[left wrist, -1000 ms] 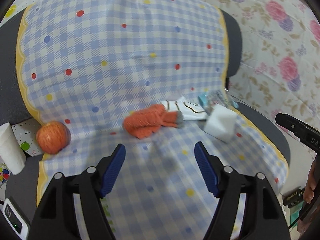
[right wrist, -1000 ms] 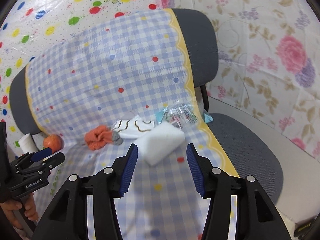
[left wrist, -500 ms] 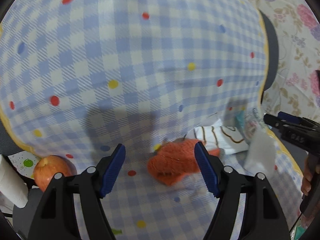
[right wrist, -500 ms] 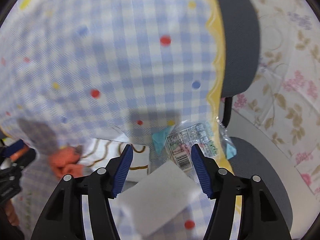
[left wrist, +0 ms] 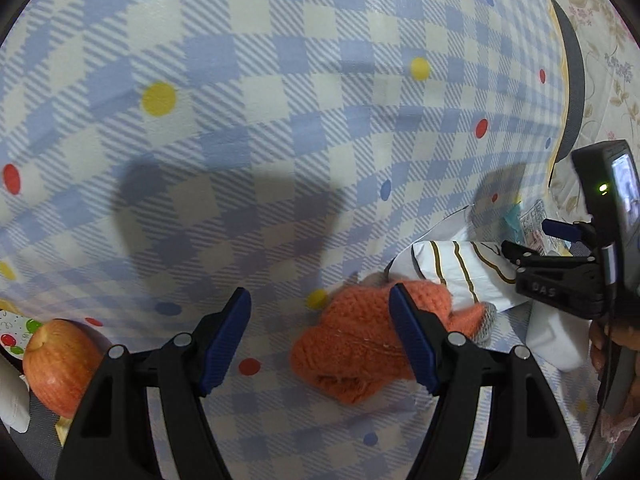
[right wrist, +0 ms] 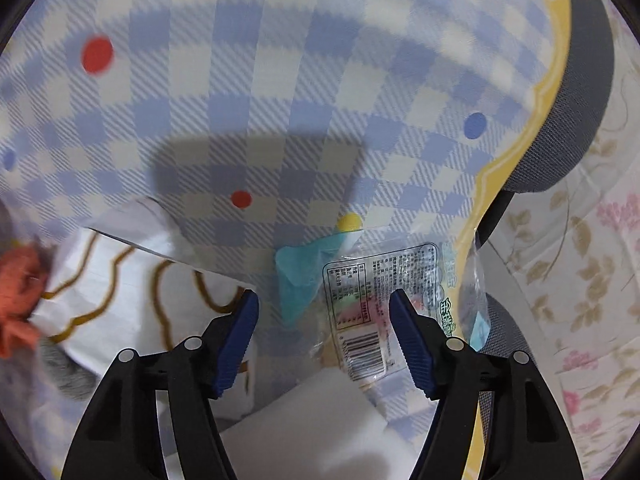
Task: Collect trash
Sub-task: 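Grasp the clear packet with teal tab with the right tool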
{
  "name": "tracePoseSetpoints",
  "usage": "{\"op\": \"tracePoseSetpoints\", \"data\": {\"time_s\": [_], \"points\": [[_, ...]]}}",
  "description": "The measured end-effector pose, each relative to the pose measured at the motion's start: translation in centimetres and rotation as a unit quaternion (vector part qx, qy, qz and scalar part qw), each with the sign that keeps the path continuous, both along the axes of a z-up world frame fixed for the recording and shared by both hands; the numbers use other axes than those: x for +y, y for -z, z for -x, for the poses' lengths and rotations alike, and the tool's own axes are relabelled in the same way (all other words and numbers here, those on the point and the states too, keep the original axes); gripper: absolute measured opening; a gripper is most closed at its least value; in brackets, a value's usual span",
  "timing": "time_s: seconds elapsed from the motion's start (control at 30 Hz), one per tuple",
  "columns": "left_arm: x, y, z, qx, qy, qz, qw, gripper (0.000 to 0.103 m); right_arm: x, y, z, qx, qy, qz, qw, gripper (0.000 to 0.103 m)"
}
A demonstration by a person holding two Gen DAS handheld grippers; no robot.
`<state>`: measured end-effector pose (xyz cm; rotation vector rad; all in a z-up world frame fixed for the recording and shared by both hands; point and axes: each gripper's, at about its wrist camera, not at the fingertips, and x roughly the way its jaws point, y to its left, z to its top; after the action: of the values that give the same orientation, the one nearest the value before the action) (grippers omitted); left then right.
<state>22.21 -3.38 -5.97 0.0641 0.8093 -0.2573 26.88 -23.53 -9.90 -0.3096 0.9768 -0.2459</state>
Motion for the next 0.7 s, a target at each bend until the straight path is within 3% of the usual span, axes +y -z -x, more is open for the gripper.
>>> {"op": "tracePoseSetpoints", "data": {"time_s": [0.17,0.23,0.37,0.5,0.6,0.7], "points": [[0.2,0.1,0.0,0.002,-0.003,0.005,1.0,0.07,0.1,0.4,-0.1,-0.002,-0.003,0.016,1.0,0.061],[0.4,0.0,0.3,0.006,-0.002,0.004,1.0,0.07,0.1,0.3,0.0,-0.005,0.004,0.018,1.0,0.016],[0.8,-0.3,1.5,0.003,-0.002,0.005,1.0,0.07,0.0,-2.0,1.9,-0.054,0.003,0.007,0.999,0.013],[1.3,-0.8,2.7,0.002,-0.003,0.013,0.9999,0.07,0.5,-6.6,6.2,-0.133,-0.031,-0.038,0.99,0.011],[1.5,-1.3,3.7,-0.001,-0.003,0.013,0.9999,0.07,0.3,-10.1,10.8,-0.196,-0.068,-0.11,0.972,0.008],[1.9,-1.9,4.6,-0.004,-0.001,0.013,0.9999,0.07,-0.9,-11.8,14.1,-0.228,-0.073,-0.167,0.956,0.002]]}}
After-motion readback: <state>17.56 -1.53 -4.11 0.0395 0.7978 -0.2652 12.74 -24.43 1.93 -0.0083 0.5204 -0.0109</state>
